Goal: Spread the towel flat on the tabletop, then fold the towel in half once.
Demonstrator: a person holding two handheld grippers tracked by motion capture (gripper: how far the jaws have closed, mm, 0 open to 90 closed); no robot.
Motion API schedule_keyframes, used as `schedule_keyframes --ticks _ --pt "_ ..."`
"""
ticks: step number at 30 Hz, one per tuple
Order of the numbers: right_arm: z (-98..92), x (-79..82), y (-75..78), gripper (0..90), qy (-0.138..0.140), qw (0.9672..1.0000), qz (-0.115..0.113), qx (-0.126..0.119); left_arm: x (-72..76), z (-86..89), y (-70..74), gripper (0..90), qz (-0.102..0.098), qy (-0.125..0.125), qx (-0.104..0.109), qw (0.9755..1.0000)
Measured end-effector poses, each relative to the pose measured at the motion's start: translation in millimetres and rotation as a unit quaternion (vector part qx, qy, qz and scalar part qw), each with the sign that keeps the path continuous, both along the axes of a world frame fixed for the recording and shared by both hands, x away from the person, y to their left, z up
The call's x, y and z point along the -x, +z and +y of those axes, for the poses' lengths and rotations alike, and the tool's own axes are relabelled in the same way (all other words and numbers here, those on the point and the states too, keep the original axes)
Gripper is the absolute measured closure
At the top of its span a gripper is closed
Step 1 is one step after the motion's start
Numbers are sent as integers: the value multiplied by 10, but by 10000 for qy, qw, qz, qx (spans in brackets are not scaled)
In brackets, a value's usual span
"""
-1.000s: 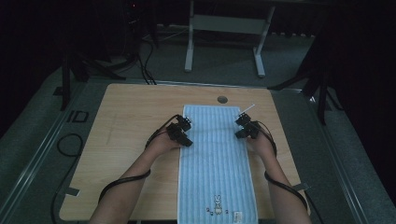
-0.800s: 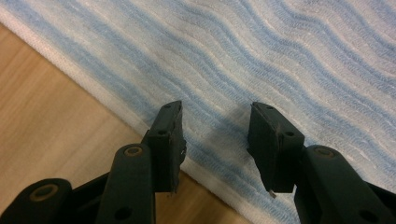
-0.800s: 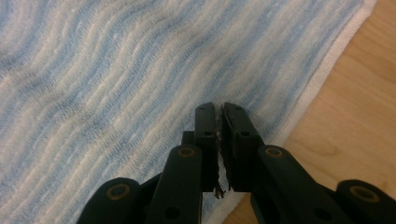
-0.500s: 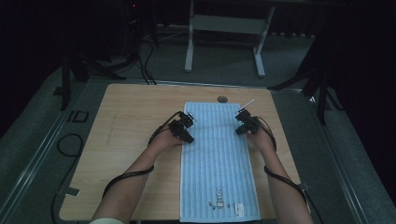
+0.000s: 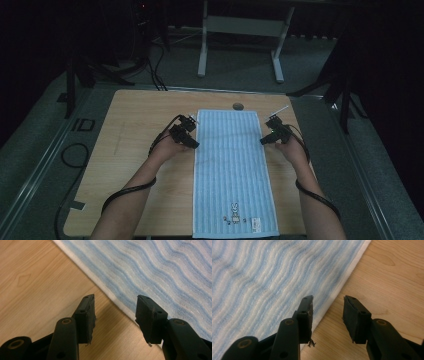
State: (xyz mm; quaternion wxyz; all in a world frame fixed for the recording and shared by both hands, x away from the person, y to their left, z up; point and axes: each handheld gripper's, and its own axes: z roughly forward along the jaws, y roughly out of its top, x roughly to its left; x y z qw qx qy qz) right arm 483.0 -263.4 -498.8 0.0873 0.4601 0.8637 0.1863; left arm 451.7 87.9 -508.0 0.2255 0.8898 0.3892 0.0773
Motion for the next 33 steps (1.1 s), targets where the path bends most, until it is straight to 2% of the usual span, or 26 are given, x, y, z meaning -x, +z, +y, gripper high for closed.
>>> schedule_keyframes --ticks 4,8,10,12,14,19,24,27,29,32,33 --pt "-26 -11 39 581 -54 10000 -50 63 -13 13 12 477 -10 106 54 9999" --pt "-13 -52 61 561 -147 9999 2 22 -58 -17 20 449 -2 190 81 9998" --pt "10 -89 44 552 -128 9998 8 154 -86 -47 8 445 -5 260 88 9996" --pt "27 -133 15 548 -158 9996 53 216 -114 -78 -14 442 4 331 -8 9995" --pt "38 -175 -19 548 -200 9995 135 203 -138 -96 -44 442 3 290 25 9996" --pt "100 -238 -103 549 -173 9994 245 153 -195 -132 -139 444 -2 300 -48 9995" --pt "185 -282 -201 569 -71 9989 362 277 -217 -190 -211 475 10 164 -146 9998" --pt "238 -278 -217 624 25 9989 366 301 -223 -203 -228 504 -31 152 -83 9998" --pt "271 -266 -214 709 88 9988 360 319 -219 -219 -225 563 -43 95 -52 9999" --pt "325 -247 -210 841 249 9983 385 354 -205 -251 -219 744 -5 -21 22 10000" --pt "342 -238 -206 855 278 9980 346 439 -200 -257 -212 810 27 -54 52 10000"
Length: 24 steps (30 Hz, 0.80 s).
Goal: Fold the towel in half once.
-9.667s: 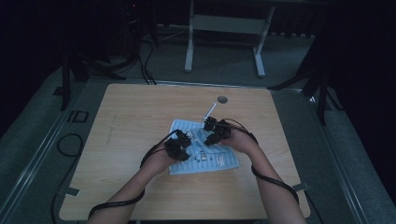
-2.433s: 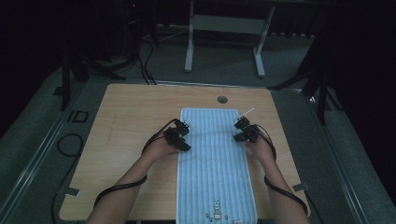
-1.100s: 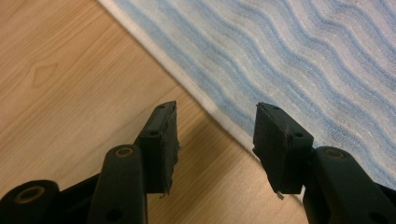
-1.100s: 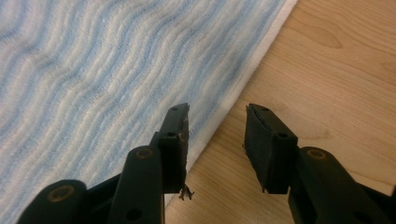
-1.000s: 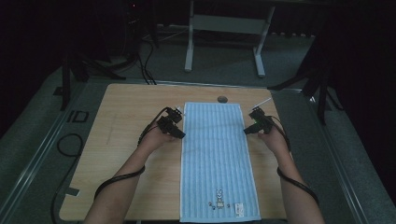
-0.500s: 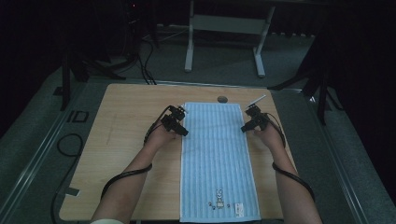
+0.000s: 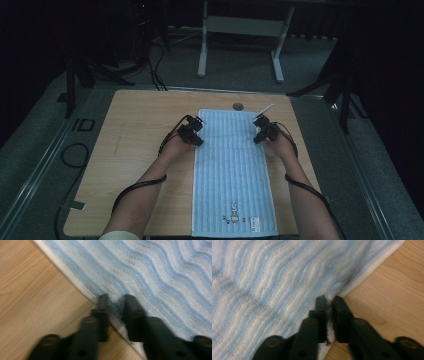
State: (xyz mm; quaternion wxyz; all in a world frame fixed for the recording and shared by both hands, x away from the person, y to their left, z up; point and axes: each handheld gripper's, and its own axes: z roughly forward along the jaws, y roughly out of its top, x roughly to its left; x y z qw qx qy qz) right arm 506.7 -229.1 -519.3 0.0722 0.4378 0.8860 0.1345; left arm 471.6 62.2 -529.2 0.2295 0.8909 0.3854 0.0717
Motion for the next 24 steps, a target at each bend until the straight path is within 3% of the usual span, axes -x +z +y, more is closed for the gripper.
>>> schedule_keyframes --ticks 1,7,13,17,19,21,22,24 --pt "8 7 8 861 3 10000 -30 33 8 1 13 847 -26 -44 16 10000" --pt "-73 95 187 863 45 9996 -236 -137 120 76 239 864 -259 -90 327 9991" --pt "-169 423 431 862 291 9971 -579 -408 403 136 429 864 -496 -295 402 9975" --pt "-206 682 471 860 459 9957 -676 -431 650 140 437 863 -485 -455 383 9971" --pt "-203 794 453 857 531 9956 -660 -395 763 138 417 858 -324 -595 387 9970" --pt "-202 901 437 792 646 9955 -558 -415 868 132 403 794 -321 -671 259 9969" --pt "-212 947 451 767 664 9950 -598 -452 903 131 406 700 -341 -738 212 9965" --pt "-241 1006 517 750 588 9942 -751 -502 939 136 427 644 -413 -723 297 9961"
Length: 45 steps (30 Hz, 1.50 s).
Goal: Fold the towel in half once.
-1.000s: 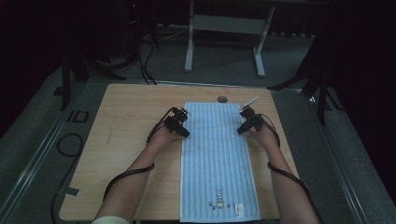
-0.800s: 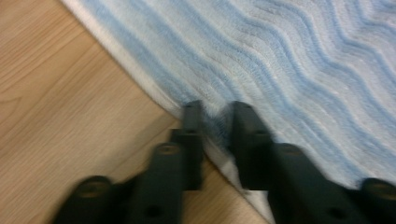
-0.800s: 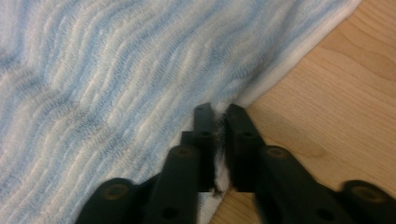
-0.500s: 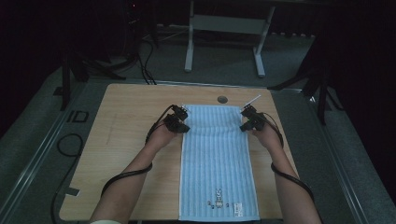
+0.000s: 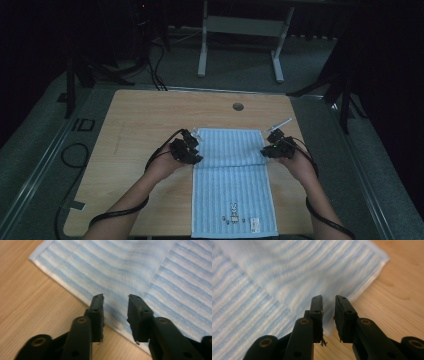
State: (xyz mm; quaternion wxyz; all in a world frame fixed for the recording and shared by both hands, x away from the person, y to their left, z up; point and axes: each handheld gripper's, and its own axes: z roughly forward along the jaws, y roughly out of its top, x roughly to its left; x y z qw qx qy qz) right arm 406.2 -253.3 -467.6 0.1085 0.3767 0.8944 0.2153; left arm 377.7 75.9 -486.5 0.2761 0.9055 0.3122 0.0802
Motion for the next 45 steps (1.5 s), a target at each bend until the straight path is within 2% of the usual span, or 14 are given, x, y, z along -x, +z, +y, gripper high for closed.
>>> schedule_keyframes --ticks 2,4,5,12,14,15,16,22,29,32,36,40,45 --pt "-5 30 41 751 -40 10000 -81 -10 -4 -16 3 634 -17 10 68 10000" --pt "21 41 16 760 4 10000 -62 58 -22 -57 -37 636 -21 -5 12 10000" --pt "35 38 -15 761 18 10000 -30 66 -36 -81 -72 636 38 -42 0 10000" --pt "106 -19 -370 764 18 9986 359 385 -129 -157 -363 644 333 -49 -316 9989" --pt "125 -43 -479 765 58 9975 502 498 -143 -128 -399 644 332 31 -303 9990" --pt "136 -50 -517 769 51 9975 497 501 -151 -107 -400 644 354 66 -271 9990" --pt "139 -56 -519 769 23 9979 472 435 -154 -91 -401 644 338 90 -286 9990" --pt "227 -105 -518 768 38 9978 486 446 -203 -10 -400 643 301 153 -398 9986" --pt "346 -192 -518 764 77 9978 522 408 -253 143 -414 643 331 178 -280 9989" --pt "403 -217 -519 764 106 9977 530 397 -272 191 -409 643 342 210 -335 9986" --pt "511 -249 -515 764 168 9972 555 465 -283 264 -402 643 335 289 -443 9980" --pt "627 -289 -515 760 216 9971 585 441 -289 386 -404 643 404 415 -401 9975" --pt "782 -294 -516 759 327 9967 566 481 -289 517 -401 643 442 507 -465 9966"
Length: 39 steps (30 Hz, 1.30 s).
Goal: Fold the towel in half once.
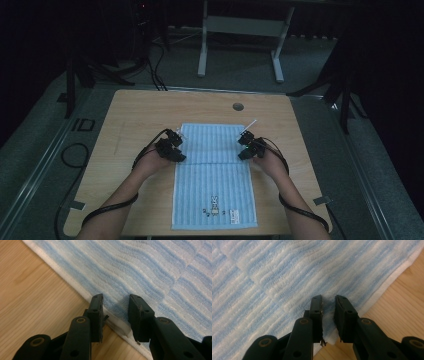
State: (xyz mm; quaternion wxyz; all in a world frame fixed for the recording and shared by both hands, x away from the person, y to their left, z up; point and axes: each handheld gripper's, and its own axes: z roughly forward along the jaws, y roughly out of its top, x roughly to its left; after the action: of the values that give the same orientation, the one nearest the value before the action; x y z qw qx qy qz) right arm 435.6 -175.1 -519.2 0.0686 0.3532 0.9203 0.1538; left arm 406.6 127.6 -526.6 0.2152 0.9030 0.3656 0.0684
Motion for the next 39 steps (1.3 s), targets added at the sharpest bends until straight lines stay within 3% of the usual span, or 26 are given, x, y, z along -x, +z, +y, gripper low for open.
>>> schedule_keyframes --ticks 8,11,13,18,22,25,28,31,34,37,39 --pt "55 -6 2 747 24 10000 32 -37 26 40 -2 643 -22 27 -3 10000" --pt "31 -21 32 719 30 10000 24 -67 -1 53 35 620 57 58 -7 10000" --pt "17 -50 86 707 -2 10000 -28 -53 -47 60 84 592 -39 135 -97 9999" --pt "-24 -260 252 657 -180 9998 -121 -19 -322 31 165 490 -126 367 -288 9988" --pt "-31 -500 331 626 -412 9991 -49 17 -558 50 235 465 -109 670 -84 9977" --pt "-3 -665 356 615 -553 9984 -63 79 -681 44 251 457 -197 787 -105 9966" --pt "31 -810 351 584 -702 9974 -78 114 -799 38 229 457 -224 850 -153 9960" --pt "35 -962 324 584 -956 9953 -1 143 -935 45 179 457 -140 1046 -356 9938" --pt "59 -1073 289 578 -1117 9934 41 258 -1015 65 116 457 -58 1201 -289 9923" --pt "107 -1140 257 558 -1208 9925 62 161 -1060 104 61 457 -21 1258 -170 9919" --pt "150 -1173 217 544 -1216 9923 23 239 -1089 135 19 457 63 1351 -97 9908"
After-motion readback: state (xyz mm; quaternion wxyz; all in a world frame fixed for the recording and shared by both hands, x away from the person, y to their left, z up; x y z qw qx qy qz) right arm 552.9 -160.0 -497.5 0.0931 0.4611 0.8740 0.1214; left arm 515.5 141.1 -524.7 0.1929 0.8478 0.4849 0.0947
